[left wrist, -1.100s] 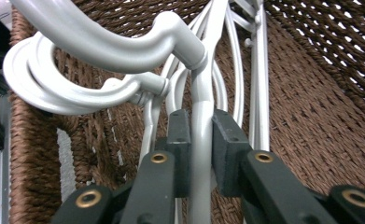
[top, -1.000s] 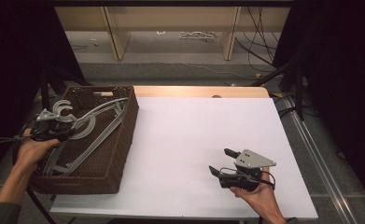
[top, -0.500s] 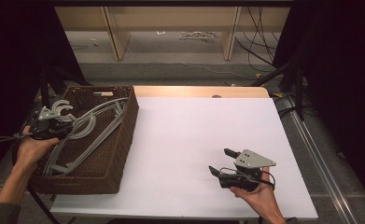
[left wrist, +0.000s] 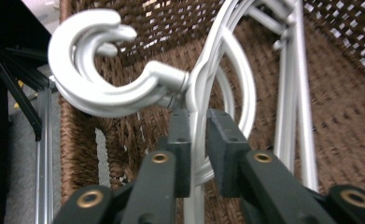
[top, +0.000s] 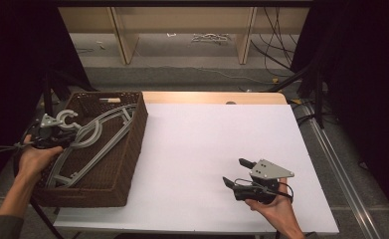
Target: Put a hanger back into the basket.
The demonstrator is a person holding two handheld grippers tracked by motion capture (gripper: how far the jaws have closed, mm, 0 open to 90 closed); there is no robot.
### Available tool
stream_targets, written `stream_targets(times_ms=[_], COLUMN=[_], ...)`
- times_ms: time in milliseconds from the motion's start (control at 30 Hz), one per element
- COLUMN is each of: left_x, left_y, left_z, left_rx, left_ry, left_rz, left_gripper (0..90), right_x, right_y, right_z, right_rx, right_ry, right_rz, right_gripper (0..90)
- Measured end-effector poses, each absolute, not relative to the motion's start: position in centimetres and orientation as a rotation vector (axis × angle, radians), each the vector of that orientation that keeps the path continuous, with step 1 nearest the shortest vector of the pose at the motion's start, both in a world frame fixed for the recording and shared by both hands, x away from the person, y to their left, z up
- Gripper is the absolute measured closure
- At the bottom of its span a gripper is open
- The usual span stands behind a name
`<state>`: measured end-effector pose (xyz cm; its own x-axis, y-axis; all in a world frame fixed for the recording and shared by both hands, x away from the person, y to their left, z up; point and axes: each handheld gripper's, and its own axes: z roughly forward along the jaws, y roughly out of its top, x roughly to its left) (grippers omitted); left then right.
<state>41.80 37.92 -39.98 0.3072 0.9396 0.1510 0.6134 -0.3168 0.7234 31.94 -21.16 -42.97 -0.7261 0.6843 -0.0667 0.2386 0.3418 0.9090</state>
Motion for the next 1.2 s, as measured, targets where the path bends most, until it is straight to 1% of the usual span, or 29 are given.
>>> stream_targets(times_ms=[100, 167, 233, 267, 300, 333, 433, 500, 533, 600, 667, 867, 1200], left_x=[41.5, 40.9, 40.8, 40.4, 40.4, 40.0, 39.2, 39.0, 38.5, 38.0, 37.7, 36.3, 34.5], left_y=[37.5, 37.1, 37.0, 36.6, 36.6, 36.1, 35.3, 35.0, 34.6, 34.1, 33.6, 31.6, 28.0], left_z=[-39.6, -38.7, -38.6, -38.2, -38.2, -37.8, -37.2, -37.0, -36.7, -36.4, -36.2, -35.3, -34.8], left_rx=[2.003, 2.008, 2.010, 1.985, 1.985, 1.930, 1.860, 1.840, 1.779, 1.750, 1.739, 1.707, 1.679], left_ry=[1.358, 1.310, 1.306, 1.306, 1.306, 1.298, 1.267, 1.256, 1.225, 1.196, 1.186, 1.110, 1.002], left_rz=[0.777, 0.763, 0.762, 0.751, 0.751, 0.745, 0.735, 0.727, 0.694, 0.676, 0.673, 0.661, 0.617], left_gripper=[71.3, 66.7, 60.5, 56.7, 55.4, 52.4, 44.2, 42.4, 41.4, 39.9, 37.0, 33.4, 31.2], right_x=[31.9, 31.9, 31.9, 31.9, 31.9, 31.9, 31.9, 31.9, 31.9, 31.9, 31.8, 31.7, 31.6], right_y=[-21.1, -21.1, -21.1, -21.1, -21.1, -21.1, -21.1, -21.1, -21.1, -21.1, -21.1, -21.1, -20.9], right_z=[-43.0, -43.0, -42.9, -42.9, -42.9, -43.0, -42.9, -42.9, -42.9, -42.9, -42.9, -42.8, -42.7], right_rx=[0.808, 0.809, 0.808, 0.813, 0.812, 0.813, 0.816, 0.816, 0.817, 0.816, 0.814, 0.825, 0.836], right_ry=[2.170, 2.171, 2.170, 2.173, 2.174, 2.167, 2.170, 2.171, 2.170, 2.171, 2.179, 2.180, 2.178], right_rz=[1.362, 1.362, 1.363, 1.363, 1.363, 1.365, 1.367, 1.366, 1.368, 1.365, 1.361, 1.375, 1.387], right_gripper=[22.2, 22.2, 22.2, 22.2, 22.2, 22.2, 22.2, 22.2, 22.2, 22.1, 22.1, 22.0, 21.6])
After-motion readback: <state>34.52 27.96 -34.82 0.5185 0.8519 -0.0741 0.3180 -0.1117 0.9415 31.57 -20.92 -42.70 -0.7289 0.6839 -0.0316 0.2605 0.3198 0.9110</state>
